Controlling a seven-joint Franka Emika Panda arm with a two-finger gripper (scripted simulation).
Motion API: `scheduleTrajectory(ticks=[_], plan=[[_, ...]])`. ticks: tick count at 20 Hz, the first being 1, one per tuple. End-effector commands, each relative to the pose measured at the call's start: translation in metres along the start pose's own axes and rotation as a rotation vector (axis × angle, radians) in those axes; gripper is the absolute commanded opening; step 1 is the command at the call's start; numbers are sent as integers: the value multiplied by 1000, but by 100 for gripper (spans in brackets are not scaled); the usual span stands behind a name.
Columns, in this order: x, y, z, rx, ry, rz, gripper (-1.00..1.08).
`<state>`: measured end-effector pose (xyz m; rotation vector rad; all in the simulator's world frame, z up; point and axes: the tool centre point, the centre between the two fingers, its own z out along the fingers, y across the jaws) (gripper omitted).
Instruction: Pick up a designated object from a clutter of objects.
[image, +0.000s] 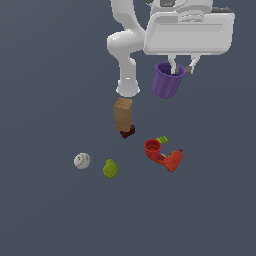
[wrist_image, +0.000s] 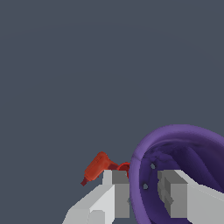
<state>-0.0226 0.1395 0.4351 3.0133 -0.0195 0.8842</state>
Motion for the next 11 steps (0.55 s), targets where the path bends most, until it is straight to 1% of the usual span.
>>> scheduleTrajectory(ticks=[1,6,11], plan=[[3,-2,-14,1,0,-1,-100],[8,-4,-31,1,0,-1,-100],[9,-5,-37,1,0,-2,-100]])
